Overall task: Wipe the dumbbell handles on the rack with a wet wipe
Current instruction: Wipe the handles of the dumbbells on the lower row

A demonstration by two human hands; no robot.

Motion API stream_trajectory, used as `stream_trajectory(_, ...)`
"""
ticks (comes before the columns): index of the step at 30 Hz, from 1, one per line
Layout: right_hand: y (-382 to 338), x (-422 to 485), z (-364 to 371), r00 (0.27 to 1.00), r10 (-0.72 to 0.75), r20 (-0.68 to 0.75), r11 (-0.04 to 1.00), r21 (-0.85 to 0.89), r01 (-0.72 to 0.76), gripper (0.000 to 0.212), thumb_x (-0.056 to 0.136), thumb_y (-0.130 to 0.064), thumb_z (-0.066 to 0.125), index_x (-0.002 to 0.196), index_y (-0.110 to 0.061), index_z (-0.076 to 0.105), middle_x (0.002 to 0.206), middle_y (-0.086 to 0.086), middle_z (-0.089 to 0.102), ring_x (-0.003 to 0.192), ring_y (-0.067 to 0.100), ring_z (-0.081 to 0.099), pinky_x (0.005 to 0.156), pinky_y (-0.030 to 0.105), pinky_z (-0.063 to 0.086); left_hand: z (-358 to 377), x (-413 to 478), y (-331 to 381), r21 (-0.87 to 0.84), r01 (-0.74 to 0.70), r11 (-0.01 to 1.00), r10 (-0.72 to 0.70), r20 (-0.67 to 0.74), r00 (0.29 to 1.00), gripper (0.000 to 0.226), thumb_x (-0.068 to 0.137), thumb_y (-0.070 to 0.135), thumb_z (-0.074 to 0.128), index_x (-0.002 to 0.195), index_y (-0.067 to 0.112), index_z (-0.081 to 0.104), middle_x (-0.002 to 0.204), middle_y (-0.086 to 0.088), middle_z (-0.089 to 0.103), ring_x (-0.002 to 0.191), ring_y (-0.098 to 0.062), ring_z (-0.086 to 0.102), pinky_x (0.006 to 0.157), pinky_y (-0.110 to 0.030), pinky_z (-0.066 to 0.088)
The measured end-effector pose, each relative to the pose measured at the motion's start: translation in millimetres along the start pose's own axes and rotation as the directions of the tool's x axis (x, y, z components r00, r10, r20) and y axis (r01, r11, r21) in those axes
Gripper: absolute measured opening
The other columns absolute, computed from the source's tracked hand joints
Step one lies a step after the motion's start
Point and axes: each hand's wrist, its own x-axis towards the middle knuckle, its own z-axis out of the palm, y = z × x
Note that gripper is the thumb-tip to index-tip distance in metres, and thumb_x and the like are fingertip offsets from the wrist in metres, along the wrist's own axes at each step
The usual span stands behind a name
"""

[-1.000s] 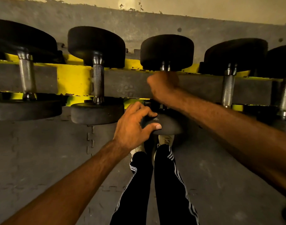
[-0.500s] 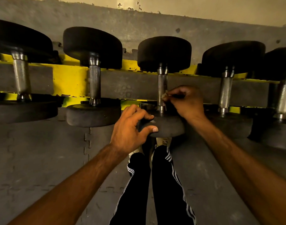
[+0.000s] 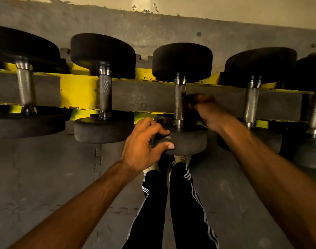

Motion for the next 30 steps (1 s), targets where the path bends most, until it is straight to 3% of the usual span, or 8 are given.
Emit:
stream_trajectory(6, 0.3, 7.0, 3.2, 0.996, 0.059, 0.066, 0.965, 0.250, -0.074, 0.023, 0.097, -0.008, 0.053, 0.106, -0.023, 0.066, 0.107, -0.001, 0.071, 0.107, 0.019, 0.064, 0.096, 0.038, 0.048, -0.4, 0.4, 2.3, -0.018, 0.032, 0.999, -0.032, 0.013, 0.999, 0.036, 0.072, 0.052, 0.079, 0.095, 0.025, 0.070, 0.098, 0.007, 0.059, 0.099, -0.020, 0.059, 0.078, -0.044, 0.052)
stream_trajectory(9, 11.1, -19.2, -5.1, 0.999, -0.021, 0.032, 0.994, 0.108, 0.018, 0.015, 0.086, -0.008, 0.071, 0.092, -0.022, 0.071, 0.091, -0.007, 0.074, 0.099, 0.013, 0.068, 0.092, 0.031, 0.052, -0.5, 1.2, 1.7, -0.022, 0.024, 0.999, -0.024, 0.010, 1.000, 0.037, 0.072, 0.051, 0.079, 0.095, 0.024, 0.071, 0.098, 0.006, 0.060, 0.098, -0.020, 0.060, 0.078, -0.045, 0.052)
stream_trajectory(11, 18.1, -30.5, -3.1, 0.975, -0.221, -0.023, 0.957, -0.197, 0.213, 0.017, 0.078, -0.009, 0.080, 0.089, -0.020, 0.073, 0.090, -0.005, 0.074, 0.092, 0.011, 0.068, 0.087, 0.030, 0.054, 0.2, 0.9, 0.3, -0.031, 0.012, 0.999, -0.012, 0.003, 1.000, 0.036, 0.073, 0.050, 0.080, 0.096, 0.023, 0.071, 0.098, 0.005, 0.060, 0.098, -0.021, 0.060, 0.078, -0.046, 0.052)
stream_trajectory(14, 14.4, -28.8, 4.2, 0.810, -0.575, 0.119, 0.629, -0.569, 0.530, 0.014, 0.085, -0.013, 0.073, 0.097, -0.018, 0.074, 0.101, 0.000, 0.072, 0.098, 0.017, 0.063, 0.087, 0.038, 0.052, 1.5, 0.2, -0.3, -0.035, 0.007, 0.999, -0.007, -0.011, 1.000, 0.036, 0.073, 0.050, 0.080, 0.097, 0.024, 0.071, 0.098, 0.003, 0.060, 0.098, -0.023, 0.060, 0.078, -0.046, 0.053)
stream_trajectory(17, -8.1, -16.7, 10.2, 0.666, -0.719, 0.199, 0.353, -0.722, 0.596, 0.020, 0.095, -0.023, 0.061, 0.113, -0.021, 0.071, 0.116, -0.001, 0.071, 0.105, 0.021, 0.062, 0.088, 0.037, 0.050, 2.0, 0.1, -0.3, -0.036, 0.007, 0.999, -0.007, -0.013, 1.000, 0.035, 0.073, 0.049, 0.081, 0.096, 0.024, 0.070, 0.098, 0.004, 0.060, 0.098, -0.023, 0.061, 0.077, -0.046, 0.053)
stream_trajectory(20, -30.5, -8.5, 29.5, 0.710, -0.670, 0.217, 0.189, -0.875, 0.446, 0.022, 0.095, -0.020, 0.055, 0.115, -0.020, 0.065, 0.114, 0.005, 0.068, 0.100, 0.029, 0.065, 0.080, 0.036, 0.050, 1.0, 1.4, -0.9, -0.034, 0.022, 0.999, -0.022, 0.003, 1.000, 0.036, 0.073, 0.050, 0.081, 0.096, 0.024, 0.070, 0.098, 0.006, 0.059, 0.099, -0.022, 0.060, 0.077, -0.046, 0.053)
stream_trajectory(25, -60.8, -21.4, 56.9, 0.890, -0.276, 0.363, -0.117, -0.932, 0.343, 0.026, 0.091, -0.014, 0.060, 0.116, -0.012, 0.067, 0.116, 0.013, 0.066, 0.110, 0.036, 0.062, 0.081, 0.037, 0.048, -1.4, 2.1, 3.1, -0.013, 0.057, 0.998, -0.057, 0.023, 0.998, 0.038, 0.071, 0.053, 0.077, 0.097, 0.025, 0.071, 0.099, 0.012, 0.056, 0.100, -0.017, 0.057, 0.078, -0.042, 0.053)
stream_trajectory(30, -70.1, -32.4, 44.9, 0.860, -0.327, 0.392, -0.054, -0.916, 0.397, 0.018, 0.088, -0.014, 0.065, 0.104, -0.019, 0.071, 0.105, 0.009, 0.069, 0.099, 0.032, 0.064, 0.075, 0.038, 0.050, -0.7, 0.1, 2.4, -0.027, 0.055, 0.998, -0.055, 0.014, 0.998, 0.039, 0.072, 0.053, 0.077, 0.097, 0.024, 0.072, 0.099, 0.010, 0.057, 0.100, -0.017, 0.057, 0.077, -0.043, 0.053)
